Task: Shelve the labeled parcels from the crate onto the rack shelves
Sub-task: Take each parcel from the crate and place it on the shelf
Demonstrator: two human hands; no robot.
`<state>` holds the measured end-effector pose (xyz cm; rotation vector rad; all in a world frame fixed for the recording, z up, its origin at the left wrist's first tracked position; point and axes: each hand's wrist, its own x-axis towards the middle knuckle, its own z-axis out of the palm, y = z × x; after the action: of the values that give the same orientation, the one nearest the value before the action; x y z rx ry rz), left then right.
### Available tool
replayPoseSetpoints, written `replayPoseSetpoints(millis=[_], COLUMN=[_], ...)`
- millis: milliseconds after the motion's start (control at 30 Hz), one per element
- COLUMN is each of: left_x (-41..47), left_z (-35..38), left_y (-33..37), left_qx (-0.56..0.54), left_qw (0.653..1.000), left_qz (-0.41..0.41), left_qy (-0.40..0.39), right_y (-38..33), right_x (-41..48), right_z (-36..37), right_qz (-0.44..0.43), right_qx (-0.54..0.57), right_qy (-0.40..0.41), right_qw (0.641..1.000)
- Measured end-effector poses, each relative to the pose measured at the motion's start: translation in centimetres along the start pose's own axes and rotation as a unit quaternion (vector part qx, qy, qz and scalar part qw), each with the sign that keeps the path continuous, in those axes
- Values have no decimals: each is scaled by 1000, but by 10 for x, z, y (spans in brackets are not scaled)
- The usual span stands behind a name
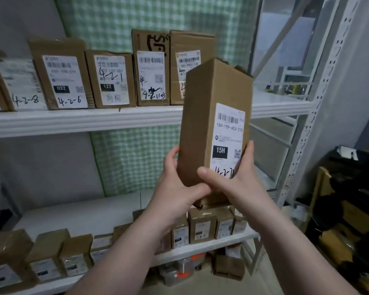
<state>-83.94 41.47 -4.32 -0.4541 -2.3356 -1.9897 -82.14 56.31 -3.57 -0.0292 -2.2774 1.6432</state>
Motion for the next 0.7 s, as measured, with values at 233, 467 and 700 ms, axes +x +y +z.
replayPoseSetpoints(millis=[233, 467, 700], left_x=[105, 197, 274], left_z=[21, 43, 52], left_y=[13, 33, 18], left_qx=[83, 234, 460], left_qw=[991, 949, 846], left_qz=[104, 208, 240], left_qy=[-28, 23, 122], right_y=[-7, -17, -26], right_x=[91, 200, 272], right_z=[-22, -52, -82], right_qz=[-49, -114, -142], right_qx=[-15, -25, -65], right_qy=[85, 200, 238], right_qw=[995, 973, 959])
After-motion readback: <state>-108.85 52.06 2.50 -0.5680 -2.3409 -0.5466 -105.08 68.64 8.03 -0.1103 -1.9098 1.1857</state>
